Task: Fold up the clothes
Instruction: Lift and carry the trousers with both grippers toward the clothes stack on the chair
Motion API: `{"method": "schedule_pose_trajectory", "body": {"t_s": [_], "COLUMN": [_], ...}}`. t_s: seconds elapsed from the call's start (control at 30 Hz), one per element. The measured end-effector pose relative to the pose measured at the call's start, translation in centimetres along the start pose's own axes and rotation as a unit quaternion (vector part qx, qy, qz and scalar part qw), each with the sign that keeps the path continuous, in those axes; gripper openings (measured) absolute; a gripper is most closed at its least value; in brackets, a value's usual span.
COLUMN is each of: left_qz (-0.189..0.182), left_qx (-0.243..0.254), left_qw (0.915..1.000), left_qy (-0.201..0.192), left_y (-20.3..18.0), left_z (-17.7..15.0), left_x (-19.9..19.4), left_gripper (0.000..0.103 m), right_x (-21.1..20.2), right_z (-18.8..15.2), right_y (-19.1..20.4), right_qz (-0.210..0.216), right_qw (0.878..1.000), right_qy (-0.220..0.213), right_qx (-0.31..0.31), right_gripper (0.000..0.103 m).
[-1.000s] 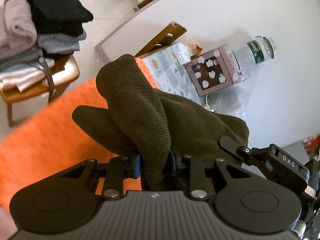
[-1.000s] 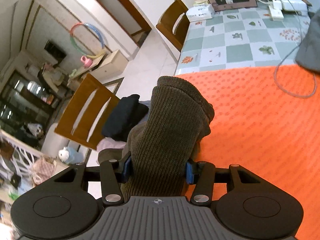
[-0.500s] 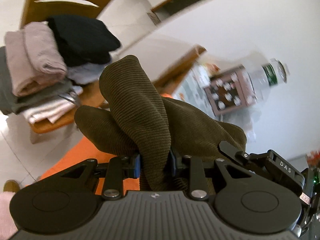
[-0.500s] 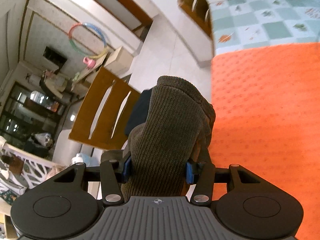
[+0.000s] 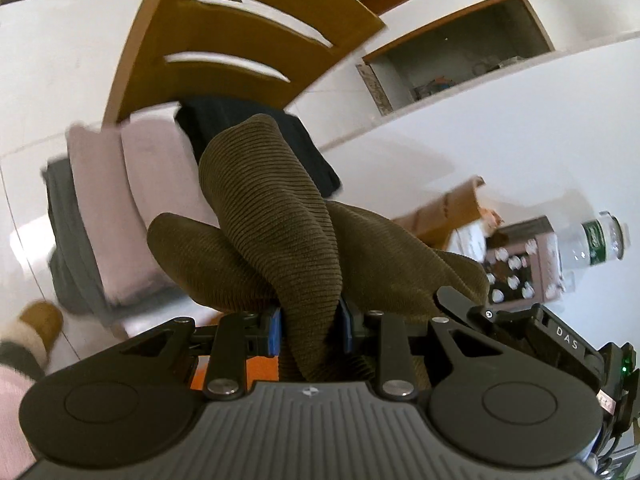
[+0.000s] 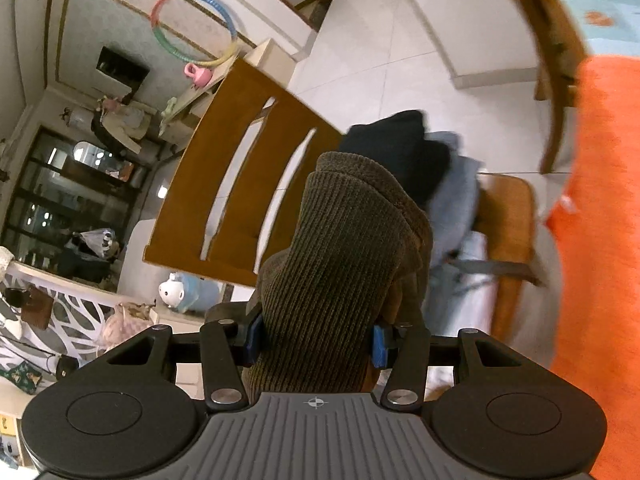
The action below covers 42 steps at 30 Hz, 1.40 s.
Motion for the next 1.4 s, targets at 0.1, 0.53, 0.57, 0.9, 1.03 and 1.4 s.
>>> {"method": "schedule_pose_trajectory", "body": {"t_s": [0.1,0.53,0.57,0.9,1.03,1.4], "left_qz": [0.010,0.054,0.054,0.063,0.068,0.079], "left_qx": [0.022,0.071,0.067,0.104,0.190,0.359], "left_qw": [0.9996,0.9956,0.9955,0.9897,0.9784,0.9279], "left_qy": [-0.014,0.028,0.041,0.075,0.045,0.063], "left_y": [2.0,15.2,16.0,16.8,13.9,10.0], "left_z": [5.5,11.7,11.3,11.7,12.9,13.0], "left_x": [1.2,11.0,11.6,8.2,5.8,14.6], "left_gripper": [0.032,0.035,0.036,0.058,0.057,0.033], "right_x": [5.6,23.9,24.2,25.0,25.5,21.5], "right_z": [1.4,-0.6,-1.3,-4.5,-4.7,-3.9], "right_y": [2.3,-1.5,-2.2,-6.3,-5.9,-3.4], "right_qz": [0.016,0.007,0.000,-0.010,-0.018,-0.117], "right_qw": [1.000,0.999,0.998,0.995,0.995,0.993], "right_qy": [-0.005,0.045,0.048,0.035,0.039,0.011], "right_qx": [0.007,0.030,0.033,0.096,0.087,0.013], "right_gripper": [0.052,0.053,0.053,0.062,0.068,0.063]}}
Point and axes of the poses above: each gripper's, at about its wrist camera, not at the fingertips, and x roughly the way its jaws point, y to its left, z to its top, the point moved 10 cm from there along x, roughly the way its jaws point, and after that the axes turned 5 degrees about -x, right-handed, at the moved point
